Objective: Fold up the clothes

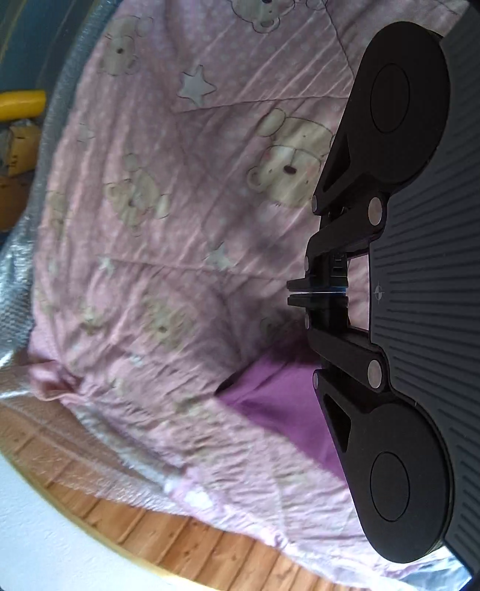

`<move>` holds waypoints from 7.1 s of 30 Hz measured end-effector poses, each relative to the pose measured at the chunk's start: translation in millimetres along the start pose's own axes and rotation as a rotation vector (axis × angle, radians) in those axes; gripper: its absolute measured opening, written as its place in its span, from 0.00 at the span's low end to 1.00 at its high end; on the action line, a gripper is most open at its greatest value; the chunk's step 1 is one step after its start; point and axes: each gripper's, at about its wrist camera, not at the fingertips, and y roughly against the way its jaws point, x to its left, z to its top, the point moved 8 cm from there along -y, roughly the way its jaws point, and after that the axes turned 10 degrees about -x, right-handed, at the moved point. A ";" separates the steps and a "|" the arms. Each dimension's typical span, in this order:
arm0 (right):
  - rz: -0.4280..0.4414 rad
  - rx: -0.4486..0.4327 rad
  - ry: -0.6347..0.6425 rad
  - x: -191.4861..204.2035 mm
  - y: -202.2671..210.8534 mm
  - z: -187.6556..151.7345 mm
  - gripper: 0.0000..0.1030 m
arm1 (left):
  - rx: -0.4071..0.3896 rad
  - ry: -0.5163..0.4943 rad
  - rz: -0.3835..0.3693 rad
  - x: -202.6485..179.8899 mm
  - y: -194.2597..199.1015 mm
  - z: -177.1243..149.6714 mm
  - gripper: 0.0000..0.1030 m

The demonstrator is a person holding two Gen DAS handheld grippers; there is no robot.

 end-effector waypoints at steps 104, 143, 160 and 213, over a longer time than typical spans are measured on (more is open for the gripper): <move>0.765 0.784 0.553 550.1 -70.1 -367.7 0.45 | 0.459 -0.256 -0.486 -26.1 -95.6 47.0 0.49; 0.622 0.328 1.126 520.7 47.7 -437.7 0.48 | 0.364 -0.443 -0.350 -12.6 -53.8 -14.8 0.09; 0.766 0.187 1.552 517.4 88.1 -496.8 0.50 | 0.376 -0.069 -0.286 27.0 -50.0 42.6 0.29; 0.210 -0.038 0.969 302.2 22.4 -216.4 0.42 | 0.425 -0.756 -0.546 -204.3 -35.5 -73.0 0.22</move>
